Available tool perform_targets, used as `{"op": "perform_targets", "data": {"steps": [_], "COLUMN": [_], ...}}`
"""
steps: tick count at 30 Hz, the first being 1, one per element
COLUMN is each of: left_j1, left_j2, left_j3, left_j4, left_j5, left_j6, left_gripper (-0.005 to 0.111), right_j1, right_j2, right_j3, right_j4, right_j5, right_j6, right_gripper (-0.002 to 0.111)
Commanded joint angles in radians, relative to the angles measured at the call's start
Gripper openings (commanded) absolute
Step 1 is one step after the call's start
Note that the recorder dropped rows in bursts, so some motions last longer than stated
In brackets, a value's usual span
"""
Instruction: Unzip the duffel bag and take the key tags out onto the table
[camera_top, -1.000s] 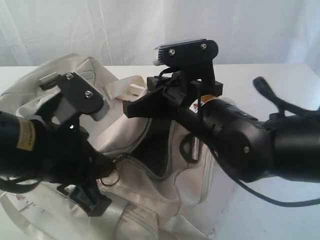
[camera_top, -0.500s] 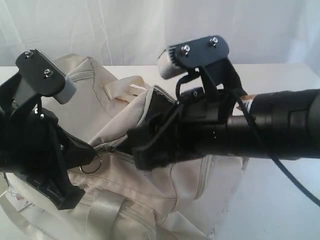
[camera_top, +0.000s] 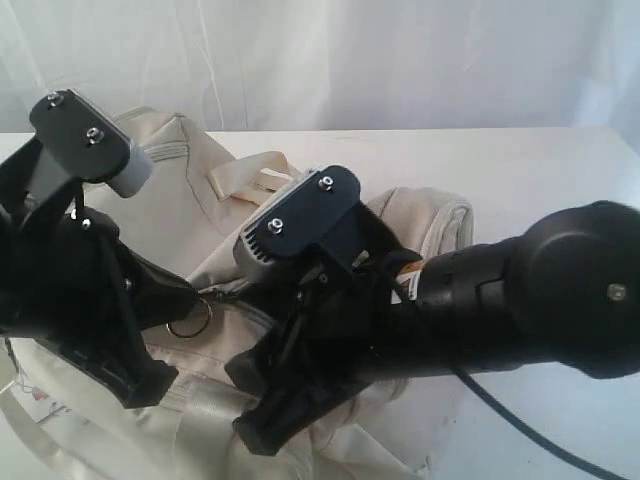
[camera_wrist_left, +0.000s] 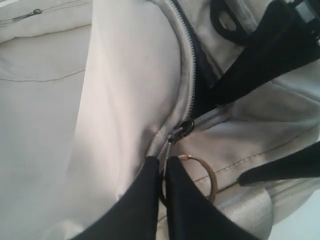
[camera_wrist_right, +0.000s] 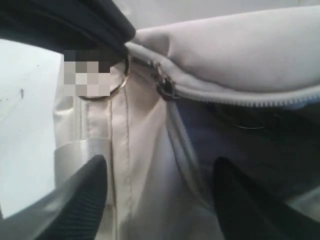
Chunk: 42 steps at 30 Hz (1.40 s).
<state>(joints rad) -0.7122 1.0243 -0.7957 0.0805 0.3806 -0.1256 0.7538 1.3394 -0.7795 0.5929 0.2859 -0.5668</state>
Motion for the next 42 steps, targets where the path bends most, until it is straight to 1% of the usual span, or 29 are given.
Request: {"op": "perform_targets", "data": {"steps": [1, 5, 9, 11, 13, 15, 21, 24, 26, 28, 30, 33, 35, 38, 42], "left_j1": [0.006, 0.006, 0.006, 0.006, 0.006, 0.006, 0.006, 0.006, 0.006, 0.006, 0.006, 0.006, 0.006, 0.006, 0.006], "left_j2": [-0.011, -0.011, -0.011, -0.011, -0.011, -0.011, -0.012, -0.016, -0.035, -0.056, -0.096, -0.13, -0.15, -0.164, -0.168], "left_j3": [0.002, 0.002, 0.002, 0.002, 0.002, 0.002, 0.002, 0.002, 0.002, 0.002, 0.002, 0.002, 0.002, 0.002, 0.002], "left_j4": [0.003, 0.003, 0.001, -0.001, -0.001, -0.001, 0.028, 0.073, 0.13, 0.196, 0.285, 0.36, 0.418, 0.508, 0.623], "left_j5": [-0.018, -0.018, -0.02, -0.02, -0.014, 0.018, 0.111, 0.188, 0.263, 0.307, 0.356, 0.401, 0.431, 0.467, 0.503], "left_j6": [-0.018, -0.029, -0.033, -0.033, -0.034, -0.034, -0.028, -0.028, -0.045, -0.093, -0.16, -0.219, -0.266, -0.334, -0.401], "left_gripper": [0.0, 0.0, 0.0, 0.0, 0.0, 0.0, 0.0, 0.0, 0.0, 0.0, 0.0, 0.0, 0.0, 0.0, 0.0], "right_j1": [0.006, 0.006, 0.006, 0.006, 0.006, 0.006, 0.006, 0.006, 0.004, 0.004, 0.004, 0.004, 0.004, 0.004, 0.004], "right_j2": [0.05, 0.074, 0.079, 0.079, 0.079, 0.079, 0.068, 0.031, -0.013, -0.041, -0.071, -0.073, -0.073, -0.078, -0.134], "right_j3": [-0.003, -0.003, -0.003, -0.003, -0.003, -0.003, 0.001, 0.001, 0.001, 0.001, 0.001, 0.007, 0.031, 0.073, 0.145], "right_j4": [-0.002, -0.002, -0.002, -0.002, -0.002, -0.002, -0.021, -0.033, -0.036, -0.043, -0.048, -0.051, -0.068, -0.161, -0.306], "right_j5": [-0.074, -0.138, -0.183, -0.215, -0.253, -0.286, -0.219, -0.176, -0.167, -0.144, -0.082, -0.032, -0.035, -0.019, -0.01], "right_j6": [-0.026, -0.031, -0.033, -0.033, -0.033, -0.033, -0.038, -0.04, -0.04, -0.04, -0.035, -0.027, 0.029, 0.144, 0.344], "right_gripper": [0.058, 0.052, 0.042, 0.035, 0.02, 0.0, 0.0, 0.0, 0.0, 0.0, 0.0, 0.0, 0.0, 0.0, 0.0]}}
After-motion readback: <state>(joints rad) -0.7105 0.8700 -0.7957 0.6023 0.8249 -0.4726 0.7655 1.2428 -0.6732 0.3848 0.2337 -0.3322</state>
